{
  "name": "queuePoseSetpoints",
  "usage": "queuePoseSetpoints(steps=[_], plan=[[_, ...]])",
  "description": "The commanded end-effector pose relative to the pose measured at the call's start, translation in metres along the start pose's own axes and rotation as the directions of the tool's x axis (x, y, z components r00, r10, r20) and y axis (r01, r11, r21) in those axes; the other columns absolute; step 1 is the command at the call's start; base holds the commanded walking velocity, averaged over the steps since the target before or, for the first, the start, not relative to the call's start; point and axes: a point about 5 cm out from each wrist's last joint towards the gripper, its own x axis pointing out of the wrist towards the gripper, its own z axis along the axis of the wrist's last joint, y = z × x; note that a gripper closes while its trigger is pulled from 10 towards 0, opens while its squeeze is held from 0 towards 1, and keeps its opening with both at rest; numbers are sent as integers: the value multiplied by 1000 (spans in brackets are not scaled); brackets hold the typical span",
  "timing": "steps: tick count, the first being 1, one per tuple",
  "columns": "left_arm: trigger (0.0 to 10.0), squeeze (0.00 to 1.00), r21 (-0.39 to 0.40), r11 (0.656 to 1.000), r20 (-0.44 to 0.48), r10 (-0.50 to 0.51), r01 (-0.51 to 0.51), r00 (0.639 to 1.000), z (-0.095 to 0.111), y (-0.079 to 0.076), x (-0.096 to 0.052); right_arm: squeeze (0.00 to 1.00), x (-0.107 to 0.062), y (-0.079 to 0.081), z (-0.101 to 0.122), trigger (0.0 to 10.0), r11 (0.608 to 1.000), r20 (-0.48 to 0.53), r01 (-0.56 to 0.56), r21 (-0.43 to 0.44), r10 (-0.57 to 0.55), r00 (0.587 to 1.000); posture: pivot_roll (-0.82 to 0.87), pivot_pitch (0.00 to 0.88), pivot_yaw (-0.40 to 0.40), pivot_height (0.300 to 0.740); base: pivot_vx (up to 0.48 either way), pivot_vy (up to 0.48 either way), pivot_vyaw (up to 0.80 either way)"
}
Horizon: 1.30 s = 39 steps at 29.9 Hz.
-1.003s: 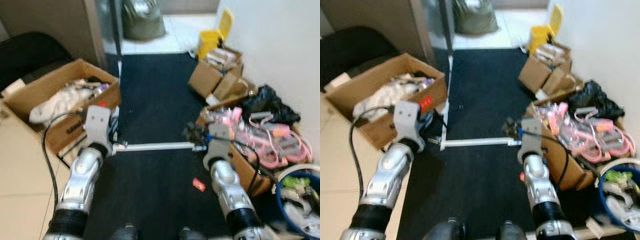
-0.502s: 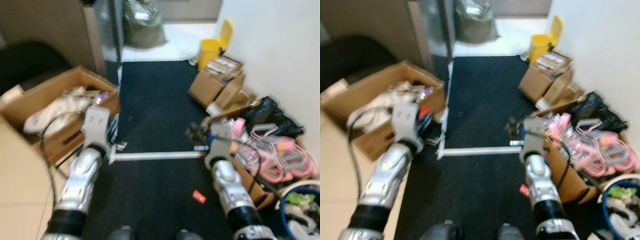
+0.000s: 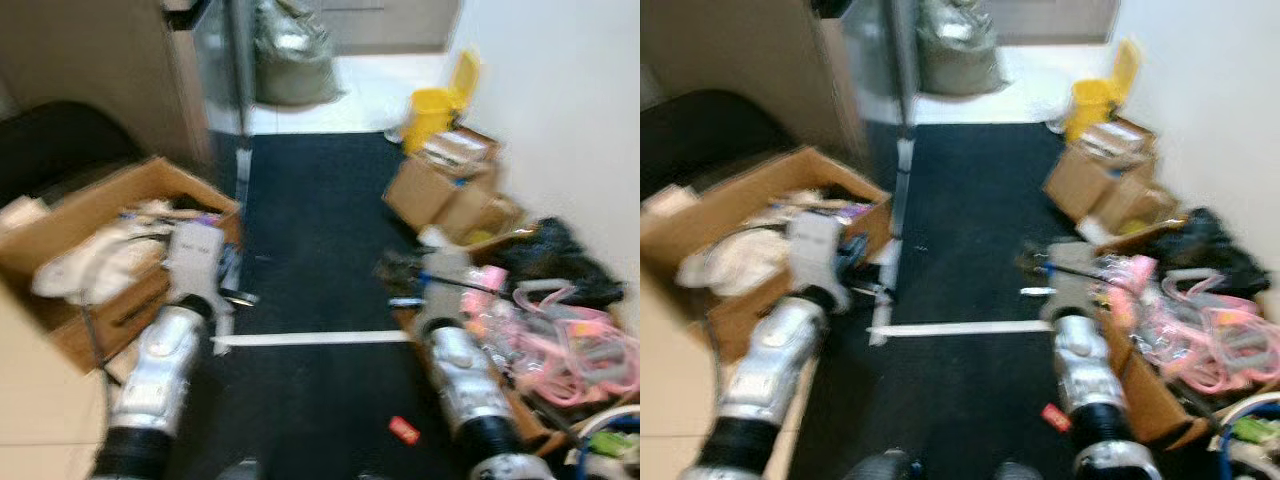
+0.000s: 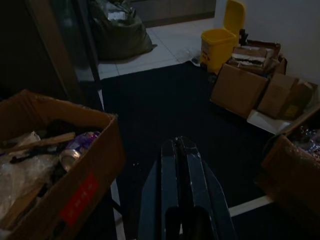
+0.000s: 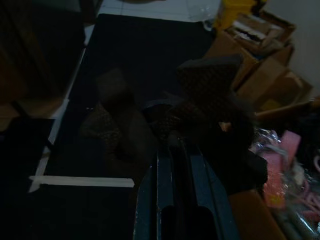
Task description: Picking trash to rubbish bin
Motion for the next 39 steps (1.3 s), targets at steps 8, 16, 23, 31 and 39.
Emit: queuePoseSetpoints(steps=[8, 16, 23, 31, 39], plan=[[10000, 0, 1, 1000, -14, 3, -3, 1000, -4, -1, -3, 0, 0, -7, -4, 10000, 1000, -12, 21, -5, -21, 1000, 64, 50, 7, 740, 310, 0, 0], [10000, 0, 1, 1000, -14, 2, -2, 1000, -4, -1, -3, 0, 0, -6, -5, 10000, 999, -12, 8, -33, -9, 1000, 64, 52, 6, 740, 310, 0, 0], [10000, 0, 1, 1000, -15, 2, -2, 1000, -4, -2, -3, 0, 0, -4, -4, 10000, 999, -11, -3, -54, 2, 1000, 66, 54, 5, 740, 310, 0, 0], [10000, 0, 3, 1000, -15, 0, 0, 1000, -3, -2, -3, 0, 0, -2, -4, 10000, 997, -10, -13, -77, 12, 1000, 66, 57, 4, 740, 312, 0, 0], [10000, 0, 3, 1000, -15, 0, 0, 1000, -3, -3, -3, 0, 0, -1, -5, 10000, 996, -12, -21, -87, 20, 1000, 68, 61, 2, 740, 309, 0, 255]])
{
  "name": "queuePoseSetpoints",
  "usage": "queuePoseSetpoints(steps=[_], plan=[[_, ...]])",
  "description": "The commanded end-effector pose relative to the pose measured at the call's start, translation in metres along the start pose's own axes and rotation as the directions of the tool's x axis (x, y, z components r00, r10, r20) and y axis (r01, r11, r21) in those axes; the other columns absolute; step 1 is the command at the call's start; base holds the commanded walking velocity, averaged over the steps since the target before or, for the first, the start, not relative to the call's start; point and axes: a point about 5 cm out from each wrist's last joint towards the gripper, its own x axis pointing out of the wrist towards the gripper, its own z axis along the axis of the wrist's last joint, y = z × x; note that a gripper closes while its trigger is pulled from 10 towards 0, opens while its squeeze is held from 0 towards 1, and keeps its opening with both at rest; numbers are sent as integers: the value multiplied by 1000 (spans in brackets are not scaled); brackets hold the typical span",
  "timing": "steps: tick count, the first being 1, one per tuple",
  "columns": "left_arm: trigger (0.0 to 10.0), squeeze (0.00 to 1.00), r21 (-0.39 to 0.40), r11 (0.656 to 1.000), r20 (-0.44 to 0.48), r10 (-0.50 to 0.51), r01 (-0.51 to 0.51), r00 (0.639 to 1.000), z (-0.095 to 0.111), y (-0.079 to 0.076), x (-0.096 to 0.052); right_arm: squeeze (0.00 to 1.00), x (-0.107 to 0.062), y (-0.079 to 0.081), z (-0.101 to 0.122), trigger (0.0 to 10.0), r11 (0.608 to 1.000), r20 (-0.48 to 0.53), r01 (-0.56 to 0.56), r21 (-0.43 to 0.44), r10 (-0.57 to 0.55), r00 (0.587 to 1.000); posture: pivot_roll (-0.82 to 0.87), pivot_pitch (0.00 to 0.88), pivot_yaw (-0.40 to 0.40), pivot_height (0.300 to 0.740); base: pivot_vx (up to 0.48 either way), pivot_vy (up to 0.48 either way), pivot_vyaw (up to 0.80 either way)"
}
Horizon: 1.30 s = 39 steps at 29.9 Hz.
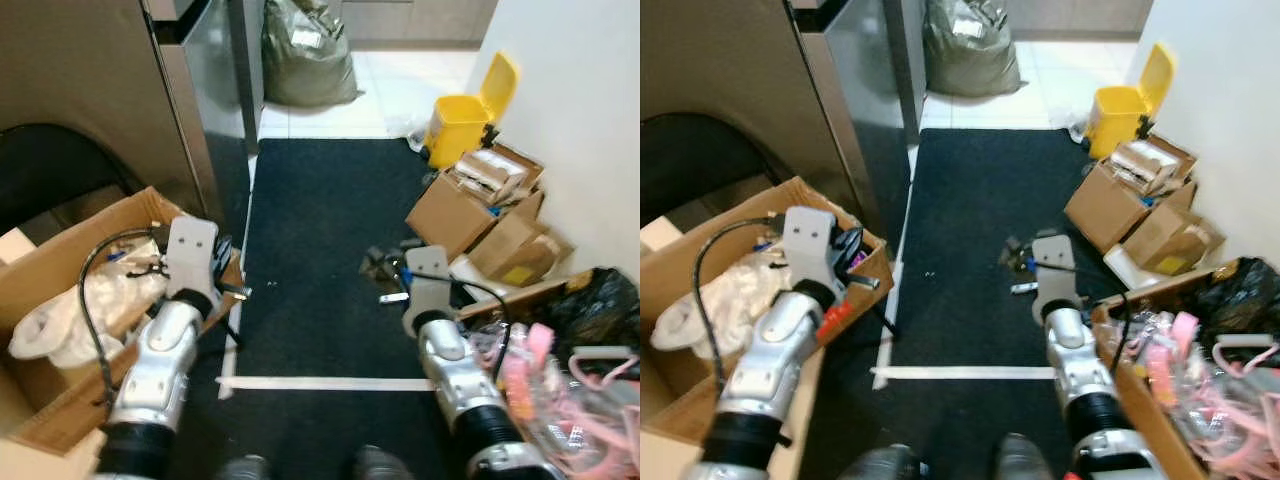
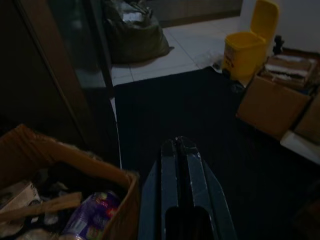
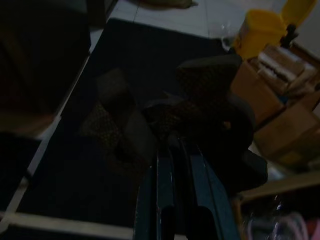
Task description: Picking trash to rubbish bin
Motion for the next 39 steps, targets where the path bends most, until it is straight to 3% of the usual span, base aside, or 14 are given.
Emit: queuePoseSetpoints(steps=[1, 39], plan=[[10000, 0, 6, 1000, -8, 12, -12, 1000, -1, 3, -2, 0, 0, 3, 2, 10000, 1000, 5, -8, 1, 8, 1000, 68, 63, 3, 740, 307, 0, 744], [10000, 0, 10, 1000, -13, 10, -10, 1000, -1, 3, -4, 0, -1, 6, 1, 10000, 1000, 4, -22, 18, 21, 1000, 74, 68, 4, 740, 307, 0, 744]])
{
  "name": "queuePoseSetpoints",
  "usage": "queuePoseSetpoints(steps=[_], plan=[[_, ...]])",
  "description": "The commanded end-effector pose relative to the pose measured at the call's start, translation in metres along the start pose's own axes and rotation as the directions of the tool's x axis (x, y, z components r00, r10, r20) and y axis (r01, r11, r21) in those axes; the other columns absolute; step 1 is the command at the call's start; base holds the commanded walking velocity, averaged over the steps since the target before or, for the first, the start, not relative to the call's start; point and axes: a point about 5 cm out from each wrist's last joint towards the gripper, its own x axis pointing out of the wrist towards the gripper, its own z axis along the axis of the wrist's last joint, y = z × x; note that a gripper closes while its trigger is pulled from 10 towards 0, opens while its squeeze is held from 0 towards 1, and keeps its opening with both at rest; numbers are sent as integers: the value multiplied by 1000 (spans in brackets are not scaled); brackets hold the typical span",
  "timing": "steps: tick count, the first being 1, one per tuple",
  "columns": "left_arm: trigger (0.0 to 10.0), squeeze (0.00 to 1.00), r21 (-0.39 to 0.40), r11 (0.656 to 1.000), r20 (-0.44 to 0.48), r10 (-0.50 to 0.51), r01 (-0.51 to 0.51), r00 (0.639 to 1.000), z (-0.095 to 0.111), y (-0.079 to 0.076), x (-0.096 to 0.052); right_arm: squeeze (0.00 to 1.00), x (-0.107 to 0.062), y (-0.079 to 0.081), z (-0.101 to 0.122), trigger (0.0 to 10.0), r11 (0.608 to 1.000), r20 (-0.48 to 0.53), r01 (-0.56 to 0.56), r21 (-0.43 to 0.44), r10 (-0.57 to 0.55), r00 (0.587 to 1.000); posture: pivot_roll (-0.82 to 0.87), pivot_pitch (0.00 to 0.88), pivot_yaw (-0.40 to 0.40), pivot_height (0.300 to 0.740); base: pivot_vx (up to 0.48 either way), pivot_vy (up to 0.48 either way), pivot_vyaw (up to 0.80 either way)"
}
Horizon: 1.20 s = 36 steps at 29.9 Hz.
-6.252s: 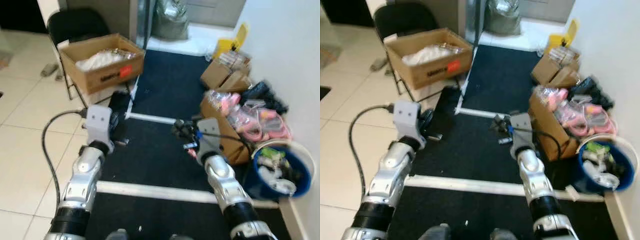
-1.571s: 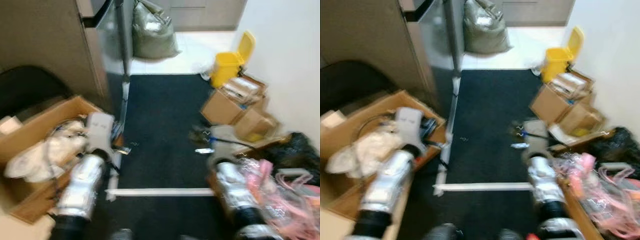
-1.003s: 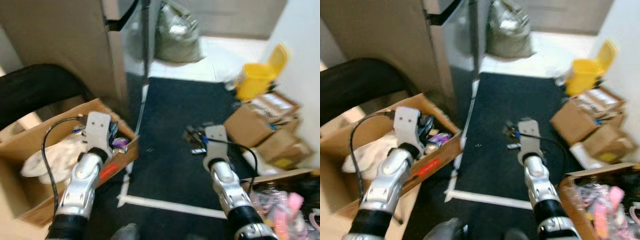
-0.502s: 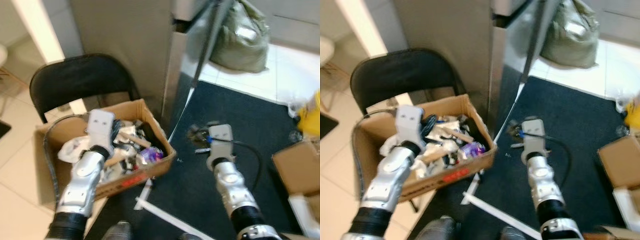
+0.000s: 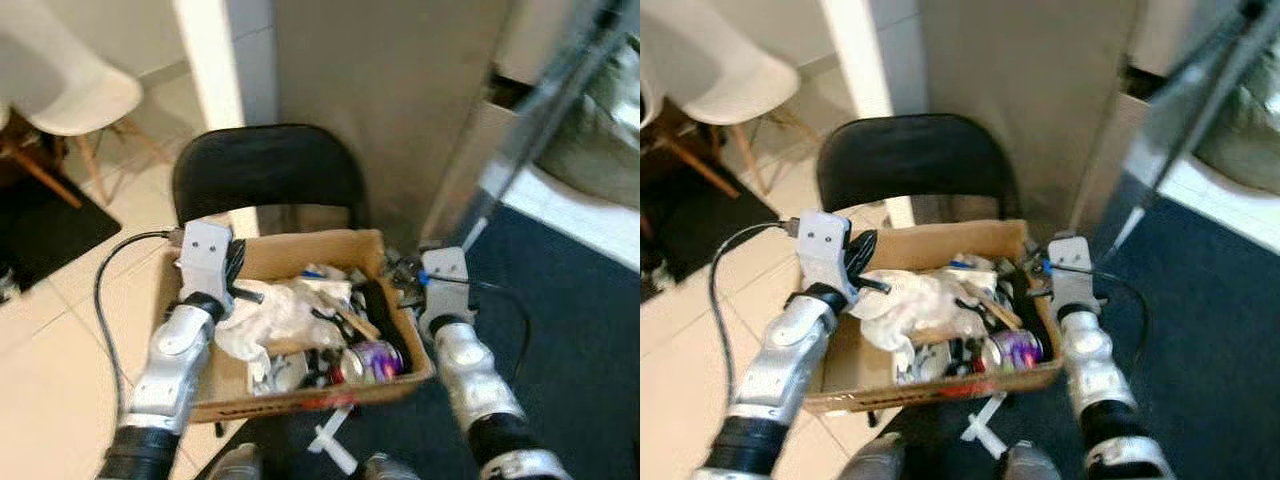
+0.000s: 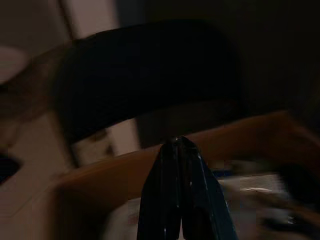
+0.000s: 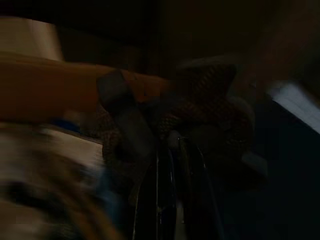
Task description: Picking trash to rubbish bin
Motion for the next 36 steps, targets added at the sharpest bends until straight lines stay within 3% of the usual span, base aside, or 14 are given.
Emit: queuePoseSetpoints(steps=[1, 9, 11, 16, 19, 23, 30, 31, 32, 36], plan=[[10000, 0, 5, 1000, -13, -5, 5, 1000, -3, -1, 0, 0, -2, 0, -5, 10000, 1000, -17, -2, 16, 2, 1000, 77, 66, 3, 740, 0, 0, 0], [10000, 0, 64, 989, -153, -122, 133, 981, -25, -5, -10, 0, -1, 0, -3, 10000, 997, -9, -79, 2, 79, 997, 79, 59, 4, 740, 0, 0, 0], [10000, 0, 55, 979, -185, -184, 197, 965, -29, -4, -15, 0, -1, 4, -6, 10000, 981, -36, -185, -59, 183, 982, 81, 52, 1, 740, 0, 0, 0], [10000, 0, 45, 952, -237, -284, 303, 929, -35, -4, -23, 0, -3, 5, -13, 10000, 940, -86, -284, -191, 272, 958, 83, 46, -3, 740, 0, 0, 0], [10000, 0, 56, 949, -242, -289, 311, 926, -36, -3, -24, 0, -3, 5, -15, 10000, 927, -103, -303, -222, 287, 952, 82, 42, -5, 740, 0, 0, 0], [10000, 0, 55, 954, -242, -274, 295, 931, -35, 2, -24, 0, -8, 4, -28, 10000, 856, -210, -425, -295, 376, 902, 82, 36, -9, 740, 0, 0, 0], [10000, 0, 51, 953, -236, -278, 298, 931, -34, 3, -23, 0, -8, 4, -29, 10000, 843, -220, -457, -284, 406, 887, 80, 30, -12, 740, 0, 0, 0], [10000, 0, 50, 953, -235, -280, 299, 931, -34, 2, -23, 176, -8, 3, -28, 10000, 844, -219, -458, -280, 408, 886, 80, 30, -12, 740, 0, 0, 0], [10000, 0, 50, 953, -232, -279, 298, 932, -33, 2, -22, 1000, -7, 4, -27, 10000, 850, -216, -463, -251, 417, 883, 80, 31, -12, 740, 0, 0, 0], [10000, 0, 48, 956, -225, -273, 290, 935, -33, 2, -22, 1000, -6, 3, -25, 10000, 861, -203, -449, -239, 408, 890, 79, 32, -12, 740, 0, 0, 0]])
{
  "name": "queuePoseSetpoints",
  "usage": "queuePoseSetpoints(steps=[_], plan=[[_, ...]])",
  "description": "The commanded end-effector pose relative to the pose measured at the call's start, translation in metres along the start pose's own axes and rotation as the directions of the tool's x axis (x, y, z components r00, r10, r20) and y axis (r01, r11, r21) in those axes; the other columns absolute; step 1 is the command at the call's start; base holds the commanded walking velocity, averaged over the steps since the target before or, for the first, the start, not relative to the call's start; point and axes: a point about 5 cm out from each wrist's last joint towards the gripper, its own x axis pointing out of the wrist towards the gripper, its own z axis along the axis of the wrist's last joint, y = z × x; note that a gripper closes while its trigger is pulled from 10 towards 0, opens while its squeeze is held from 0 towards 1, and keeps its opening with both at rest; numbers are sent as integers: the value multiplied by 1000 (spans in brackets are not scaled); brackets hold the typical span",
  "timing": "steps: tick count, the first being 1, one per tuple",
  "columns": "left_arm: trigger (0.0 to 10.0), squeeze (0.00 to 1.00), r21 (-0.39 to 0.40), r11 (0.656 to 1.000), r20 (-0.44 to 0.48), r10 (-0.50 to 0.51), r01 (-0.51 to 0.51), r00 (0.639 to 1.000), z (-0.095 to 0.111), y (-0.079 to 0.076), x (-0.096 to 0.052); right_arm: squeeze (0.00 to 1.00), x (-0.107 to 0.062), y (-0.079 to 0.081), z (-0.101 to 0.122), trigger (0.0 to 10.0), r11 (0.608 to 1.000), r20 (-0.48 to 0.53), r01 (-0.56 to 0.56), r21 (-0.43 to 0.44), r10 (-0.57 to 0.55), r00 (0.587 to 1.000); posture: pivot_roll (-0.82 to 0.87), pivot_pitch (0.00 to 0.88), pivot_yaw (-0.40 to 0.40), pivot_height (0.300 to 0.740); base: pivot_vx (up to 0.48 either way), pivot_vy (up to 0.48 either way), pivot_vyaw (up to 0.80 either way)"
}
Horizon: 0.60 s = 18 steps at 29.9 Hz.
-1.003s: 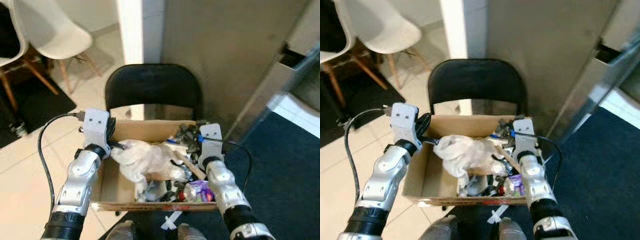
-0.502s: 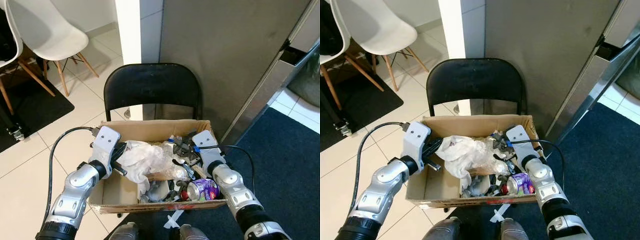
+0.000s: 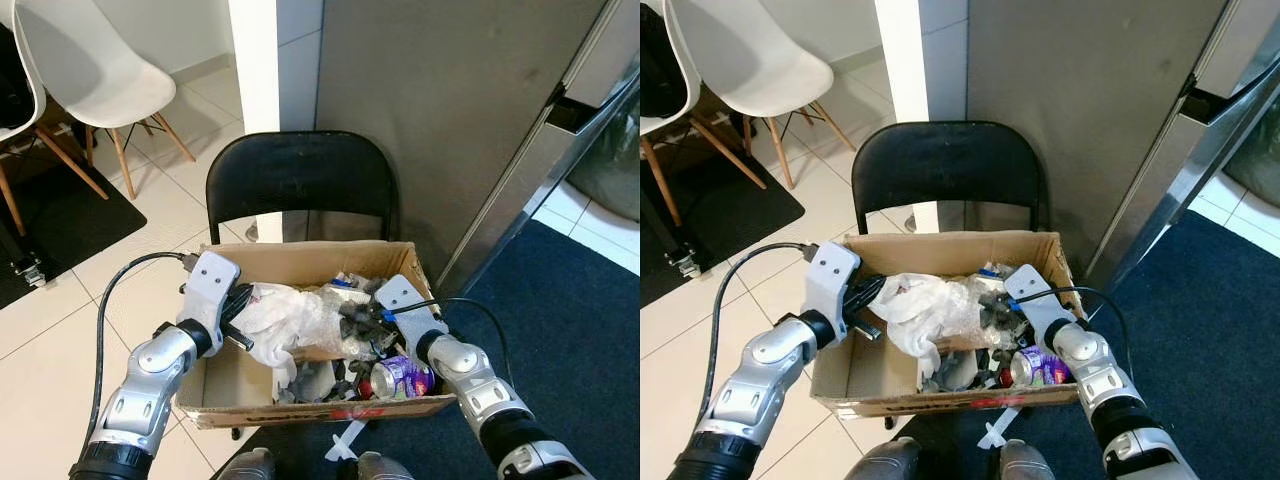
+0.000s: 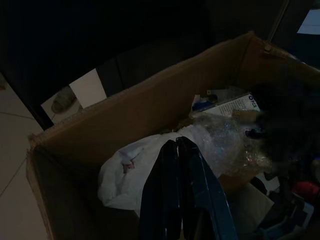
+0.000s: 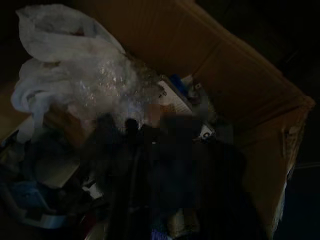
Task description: Picking trash to rubbish bin
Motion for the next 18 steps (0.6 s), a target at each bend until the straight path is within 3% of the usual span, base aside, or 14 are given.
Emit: queuePoseSetpoints(steps=[1, 2, 3, 6, 8, 9, 13, 15, 18], plan=[[10000, 0, -7, 1000, -4, 20, -20, 1000, 0, 4, -1, 655, 0, -7, 3, 10000, 995, 25, 42, 88, -44, 999, 79, 33, -14, 740, 0, 0, 0], [10000, 0, -15, 999, 2, 28, -28, 1000, 0, 4, -1, 655, 1, -10, 6, 10000, 989, 41, 58, 136, -64, 997, 79, 33, -14, 740, 0, 0, 0], [10000, 0, -21, 999, 7, 38, -38, 999, 1, 5, 0, 0, 1, -12, 8, 10000, 980, 57, 71, 185, -83, 995, 79, 33, -14, 740, 0, 0, 0], [10000, 0, -41, 993, 32, 110, -109, 993, 5, 11, 1, 0, 0, -25, 22, 10000, 925, 132, 130, 358, -189, 973, 78, 37, -15, 740, 0, 0, 0], [10000, 0, -57, 982, 62, 184, -180, 981, 10, 18, 3, 0, -1, -35, 29, 10000, 877, 156, 194, 439, -287, 945, 76, 39, -15, 740, 0, 0, 0], [10000, 0, -57, 982, 62, 184, -180, 981, 10, 18, 3, 0, -1, -35, 29, 10000, 877, 156, 194, 439, -287, 945, 76, 39, -15, 740, 0, 0, 0], [10000, 0, -89, 945, 113, 324, -316, 939, 22, 28, 6, 0, -5, -57, 34, 10000, 720, 117, 339, 605, -502, 857, 75, 43, -17, 740, 0, 0, 0], [10000, 0, -95, 940, 117, 338, -328, 934, 24, 29, 7, 0, -6, -58, 35, 10000, 713, 120, 353, 606, -521, 845, 75, 43, -16, 740, 0, 0, 0], [10000, 0, -109, 931, 137, 362, -350, 922, 29, 27, 9, 0, -6, -49, 40, 10000, 754, 169, 342, 561, -508, 844, 74, 49, -13, 740, 0, 0, 0]])
